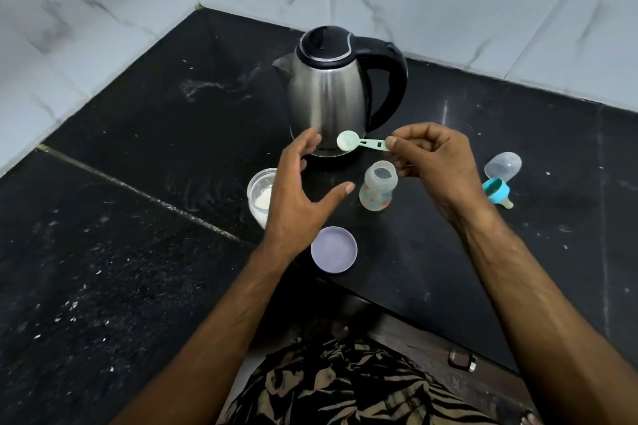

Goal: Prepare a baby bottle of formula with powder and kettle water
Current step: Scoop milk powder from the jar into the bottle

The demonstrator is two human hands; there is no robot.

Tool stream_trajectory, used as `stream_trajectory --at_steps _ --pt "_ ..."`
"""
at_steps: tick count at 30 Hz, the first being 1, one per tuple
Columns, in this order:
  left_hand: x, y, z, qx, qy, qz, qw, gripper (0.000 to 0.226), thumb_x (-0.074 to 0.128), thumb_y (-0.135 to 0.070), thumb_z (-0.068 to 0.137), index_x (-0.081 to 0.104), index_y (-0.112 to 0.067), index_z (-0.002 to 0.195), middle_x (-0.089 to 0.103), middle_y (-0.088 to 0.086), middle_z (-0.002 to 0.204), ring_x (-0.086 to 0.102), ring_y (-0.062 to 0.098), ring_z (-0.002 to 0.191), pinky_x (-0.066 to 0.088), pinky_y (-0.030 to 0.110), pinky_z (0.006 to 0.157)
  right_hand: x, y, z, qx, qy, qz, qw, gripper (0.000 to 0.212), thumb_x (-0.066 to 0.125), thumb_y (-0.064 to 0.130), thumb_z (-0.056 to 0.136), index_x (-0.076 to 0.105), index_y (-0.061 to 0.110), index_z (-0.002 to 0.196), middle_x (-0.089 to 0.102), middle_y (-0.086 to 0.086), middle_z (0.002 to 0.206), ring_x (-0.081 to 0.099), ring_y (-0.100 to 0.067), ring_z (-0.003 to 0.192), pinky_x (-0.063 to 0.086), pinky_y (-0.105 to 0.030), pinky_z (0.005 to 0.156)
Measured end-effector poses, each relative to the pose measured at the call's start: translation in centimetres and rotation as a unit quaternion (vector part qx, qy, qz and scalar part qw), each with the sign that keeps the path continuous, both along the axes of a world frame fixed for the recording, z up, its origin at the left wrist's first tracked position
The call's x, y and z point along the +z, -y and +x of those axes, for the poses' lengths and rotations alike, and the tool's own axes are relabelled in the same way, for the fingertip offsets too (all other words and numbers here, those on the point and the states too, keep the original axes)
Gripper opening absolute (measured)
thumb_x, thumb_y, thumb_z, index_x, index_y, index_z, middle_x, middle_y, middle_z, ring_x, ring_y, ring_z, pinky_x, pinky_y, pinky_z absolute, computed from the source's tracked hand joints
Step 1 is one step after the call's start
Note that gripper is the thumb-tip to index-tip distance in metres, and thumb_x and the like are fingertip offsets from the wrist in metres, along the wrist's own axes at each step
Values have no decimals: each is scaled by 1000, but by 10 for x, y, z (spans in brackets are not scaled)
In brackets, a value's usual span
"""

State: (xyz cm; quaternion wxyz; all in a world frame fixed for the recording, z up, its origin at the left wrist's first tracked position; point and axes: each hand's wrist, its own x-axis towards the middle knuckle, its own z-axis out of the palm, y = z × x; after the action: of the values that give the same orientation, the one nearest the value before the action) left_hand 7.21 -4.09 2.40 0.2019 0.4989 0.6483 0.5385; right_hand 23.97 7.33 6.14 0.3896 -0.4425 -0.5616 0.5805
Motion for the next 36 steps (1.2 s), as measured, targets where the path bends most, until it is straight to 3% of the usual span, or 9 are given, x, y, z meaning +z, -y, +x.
stream_trajectory --at_steps 11,14,19,24,30,33,36 --pt "-48 -40 58 -6 51 -90 995 86 86 -20 73 39 -14 145 49 2 139 48 13 127 42 33 107 -19 -13 43 -26 34 6 999 7 78 12 85 72 10 88 75 -6 72 66 -10 59 54 -21 57" --pt "-56 -51 61 -12 38 -103 994 78 87 -22 71 47 -14 137 53 1 133 53 13 120 45 28 101 -23 -14 48 -29 39 2 999 7 78 11 85 72 11 86 73 -2 68 66 -10 58 55 -22 58" --pt "-62 -63 64 -1 12 -89 996 53 84 -21 73 55 -25 118 58 -9 116 57 10 106 50 32 92 -26 -17 56 -29 54 1 998 7 78 9 85 71 8 87 72 0 64 66 -9 58 56 -21 58" --pt "-65 -63 62 -1 -3 -90 996 53 84 -23 73 52 -34 115 55 -13 114 55 7 105 51 32 92 -26 -19 58 -20 87 29 996 7 78 9 85 70 10 86 70 1 63 67 -9 58 57 -21 59" --pt "-65 -64 61 -6 -2 -95 995 56 85 -21 73 56 -23 121 56 -9 118 56 11 109 51 40 95 -24 -20 55 -7 159 102 982 9 78 12 85 71 16 84 73 -7 74 71 -25 68 62 -37 70" --pt "-65 -64 61 -8 -1 -98 995 57 85 -21 73 56 -20 123 56 -8 119 56 12 111 51 41 96 -22 -18 53 -1 199 176 964 14 77 11 85 69 22 81 70 4 72 67 -15 67 58 -26 68" --pt "-64 -64 60 -9 -1 -102 995 57 85 -21 74 56 -19 124 57 -7 119 57 14 111 50 42 97 -17 -12 49 11 245 273 930 7 75 6 85 72 13 86 70 2 76 63 -10 69 49 -14 65"
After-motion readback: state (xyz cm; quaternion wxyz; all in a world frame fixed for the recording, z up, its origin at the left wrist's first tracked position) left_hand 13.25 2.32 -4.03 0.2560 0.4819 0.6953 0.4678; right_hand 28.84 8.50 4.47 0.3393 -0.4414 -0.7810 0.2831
